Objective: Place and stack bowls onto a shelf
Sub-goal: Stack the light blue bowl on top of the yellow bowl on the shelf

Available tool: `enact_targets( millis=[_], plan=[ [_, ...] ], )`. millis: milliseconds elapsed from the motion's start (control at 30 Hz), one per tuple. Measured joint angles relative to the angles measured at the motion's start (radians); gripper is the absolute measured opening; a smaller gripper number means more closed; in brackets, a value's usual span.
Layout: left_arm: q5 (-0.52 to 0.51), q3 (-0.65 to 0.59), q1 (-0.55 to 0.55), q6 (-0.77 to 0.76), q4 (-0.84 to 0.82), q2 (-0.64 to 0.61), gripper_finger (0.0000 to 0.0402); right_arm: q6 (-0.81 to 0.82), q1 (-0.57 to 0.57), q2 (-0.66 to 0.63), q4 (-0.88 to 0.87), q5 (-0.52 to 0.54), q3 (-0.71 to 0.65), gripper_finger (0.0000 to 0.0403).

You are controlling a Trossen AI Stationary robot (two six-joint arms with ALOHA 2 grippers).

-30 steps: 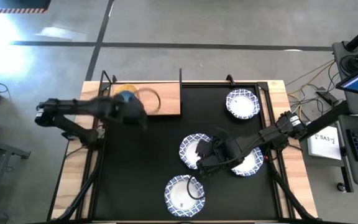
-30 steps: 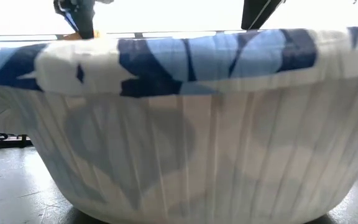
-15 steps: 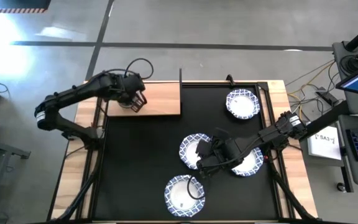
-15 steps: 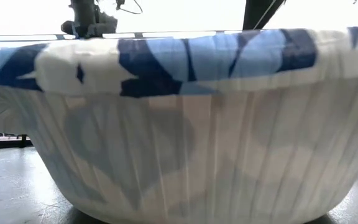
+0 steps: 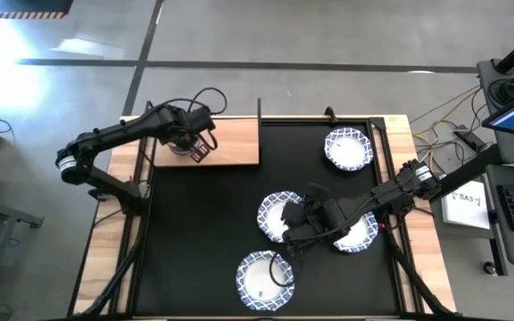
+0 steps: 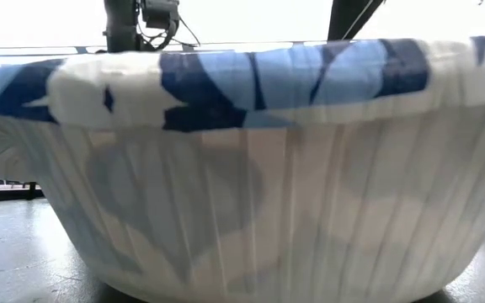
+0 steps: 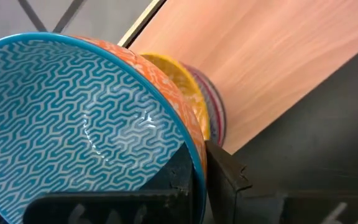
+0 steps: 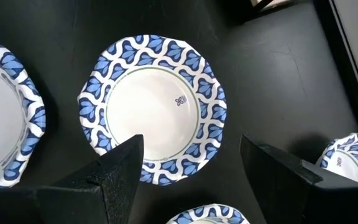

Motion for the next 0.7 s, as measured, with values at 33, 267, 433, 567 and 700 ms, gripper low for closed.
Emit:
enact_targets(
  millis=[33, 267, 433, 567, 700],
  plan=[
    [0.004, -0.009, 0.005, 0.001, -0.001, -0.002, 0.0009, 0.0, 0.0, 0.0, 0.0, 0.0, 0.0, 0.0256],
    [0.01, -0.105, 0.035, 0.019, 0.058, -0.017, 0.0009, -0.013, 0.0, 0.0, 0.0, 0.001, 0.0, 0.0256],
    [0.011, -0.141, 0.039, 0.036, 0.114, -0.019, 0.0009, -0.016, 0.0, 0.0, 0.0, 0.001, 0.0, 0.0256],
    [0.011, -0.135, 0.042, 0.043, 0.119, -0.019, 0.0011, -0.016, 0.0, 0.0, 0.0, 0.001, 0.0, 0.0256],
    [0.01, -0.106, 0.042, 0.062, 0.117, -0.02, 0.0018, -0.018, 0.0, 0.0, 0.0, 0.001, 0.0, 0.0256]
  ],
)
